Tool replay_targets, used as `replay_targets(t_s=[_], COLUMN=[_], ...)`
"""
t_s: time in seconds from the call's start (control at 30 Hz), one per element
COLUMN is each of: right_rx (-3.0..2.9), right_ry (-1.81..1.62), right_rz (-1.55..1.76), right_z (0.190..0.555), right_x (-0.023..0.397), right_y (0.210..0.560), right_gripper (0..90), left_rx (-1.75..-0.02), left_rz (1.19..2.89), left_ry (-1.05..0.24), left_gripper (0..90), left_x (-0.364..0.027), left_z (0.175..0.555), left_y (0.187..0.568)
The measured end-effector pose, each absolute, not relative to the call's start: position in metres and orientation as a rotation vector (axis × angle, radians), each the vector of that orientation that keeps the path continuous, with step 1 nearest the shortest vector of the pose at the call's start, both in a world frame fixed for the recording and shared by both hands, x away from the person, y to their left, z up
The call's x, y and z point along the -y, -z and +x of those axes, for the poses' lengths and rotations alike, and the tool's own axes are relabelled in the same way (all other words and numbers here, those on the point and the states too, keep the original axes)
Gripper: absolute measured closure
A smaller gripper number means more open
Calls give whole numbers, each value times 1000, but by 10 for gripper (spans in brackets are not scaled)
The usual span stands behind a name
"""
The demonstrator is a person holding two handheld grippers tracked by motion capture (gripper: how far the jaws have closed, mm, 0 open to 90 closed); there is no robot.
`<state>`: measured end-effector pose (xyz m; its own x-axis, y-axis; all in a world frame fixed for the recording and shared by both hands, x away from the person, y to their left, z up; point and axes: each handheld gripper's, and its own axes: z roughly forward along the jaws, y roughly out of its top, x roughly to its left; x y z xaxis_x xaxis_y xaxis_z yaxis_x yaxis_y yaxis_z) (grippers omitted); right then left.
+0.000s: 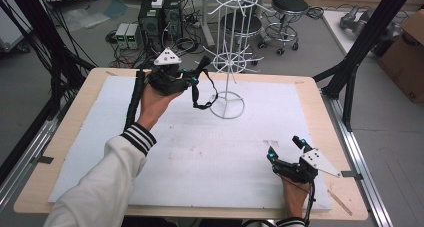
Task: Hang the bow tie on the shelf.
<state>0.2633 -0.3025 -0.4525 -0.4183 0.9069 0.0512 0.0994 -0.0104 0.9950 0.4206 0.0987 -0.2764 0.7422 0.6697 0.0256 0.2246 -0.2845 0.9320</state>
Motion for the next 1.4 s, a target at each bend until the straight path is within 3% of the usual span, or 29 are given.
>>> replay_targets(t_s=[1.4], right_rx=[-1584], right_ry=[-1500], right_rz=[1066], right_z=[264], right_x=[302], right_y=[453], right_gripper=[30], left_rx=[-746], left_rz=[1824], left_ry=[-450], left_gripper=[732], left_x=[-68], left_z=[448], left_y=[308])
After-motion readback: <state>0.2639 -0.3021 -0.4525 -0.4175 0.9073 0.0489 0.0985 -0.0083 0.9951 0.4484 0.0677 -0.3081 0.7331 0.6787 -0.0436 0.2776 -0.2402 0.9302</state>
